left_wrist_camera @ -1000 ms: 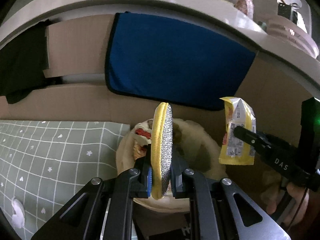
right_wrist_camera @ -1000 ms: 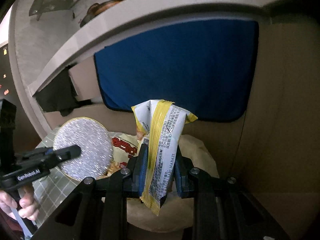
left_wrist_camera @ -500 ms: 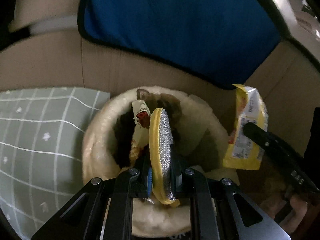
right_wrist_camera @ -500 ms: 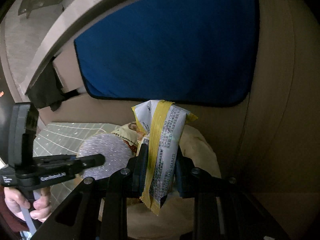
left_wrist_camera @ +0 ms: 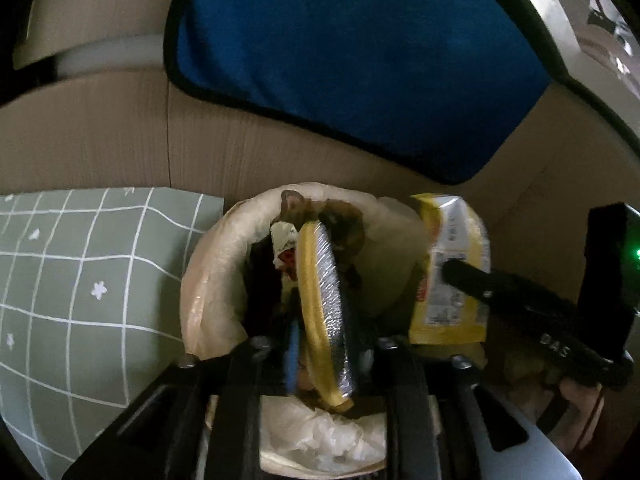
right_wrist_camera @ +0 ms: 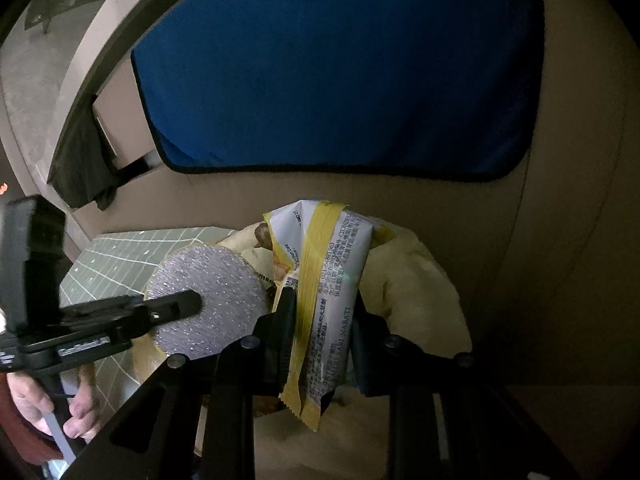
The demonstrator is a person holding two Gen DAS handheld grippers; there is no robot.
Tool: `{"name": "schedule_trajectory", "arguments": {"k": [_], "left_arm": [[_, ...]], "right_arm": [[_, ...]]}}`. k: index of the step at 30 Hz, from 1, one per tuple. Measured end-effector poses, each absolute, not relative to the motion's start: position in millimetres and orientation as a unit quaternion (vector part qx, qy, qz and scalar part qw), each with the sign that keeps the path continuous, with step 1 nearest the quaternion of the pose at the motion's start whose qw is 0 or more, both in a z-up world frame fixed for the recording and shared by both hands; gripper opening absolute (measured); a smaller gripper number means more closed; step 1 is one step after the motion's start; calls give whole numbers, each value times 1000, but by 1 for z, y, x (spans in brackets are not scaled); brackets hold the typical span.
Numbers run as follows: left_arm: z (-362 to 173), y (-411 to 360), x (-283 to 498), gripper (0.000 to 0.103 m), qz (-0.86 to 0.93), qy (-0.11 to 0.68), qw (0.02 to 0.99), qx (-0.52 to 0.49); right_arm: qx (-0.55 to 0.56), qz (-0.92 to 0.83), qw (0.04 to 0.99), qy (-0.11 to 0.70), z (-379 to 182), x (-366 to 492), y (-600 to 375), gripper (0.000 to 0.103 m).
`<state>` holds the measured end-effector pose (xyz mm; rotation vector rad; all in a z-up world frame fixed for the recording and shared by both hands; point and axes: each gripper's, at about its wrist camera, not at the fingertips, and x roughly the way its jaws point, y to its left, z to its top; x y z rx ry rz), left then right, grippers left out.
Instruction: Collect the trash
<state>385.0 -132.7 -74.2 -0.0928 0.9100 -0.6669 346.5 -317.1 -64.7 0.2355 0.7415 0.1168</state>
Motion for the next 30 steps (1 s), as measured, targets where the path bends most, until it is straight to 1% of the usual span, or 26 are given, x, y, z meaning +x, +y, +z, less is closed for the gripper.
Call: {"name": "schedule_trajectory", "arguments": {"k": [1,2,3,8,11,13,17,21,25,30], "left_arm": [[-74,-131,385,44,-316,432,844,-44],[-73,-130,385,54,-315,434,843,-46],[-73,-128,386,55,-311,434,844,-48],[-65,-114,386,55,-277,423,861,-49],[-58,-105,377,55,-260,415,871,-45],[-52,-100,365,55,-243,405,881,-31],[-39,-86,328,55,-226,395,890,-6],[-18,-59,268,55,-223,373,900,14],[1,-27,197,55,-183,338,923,34],[6,-1,114,55,-103,302,945,73]], "right_arm": [[118,58,921,366,-67,348,-315,33],[122,59,918,372,-70,350,-314,36],[127,60,915,378,-73,350,-315,40],[142,35,909,389,-78,349,-315,44],[162,37,908,384,-75,342,-317,49],[173,36,906,386,-72,335,-318,51],[174,18,911,374,-60,305,-314,52],[148,12,932,331,-34,251,-293,52],[102,18,953,286,-4,178,-256,52],[70,45,955,284,5,111,-214,52]]}}
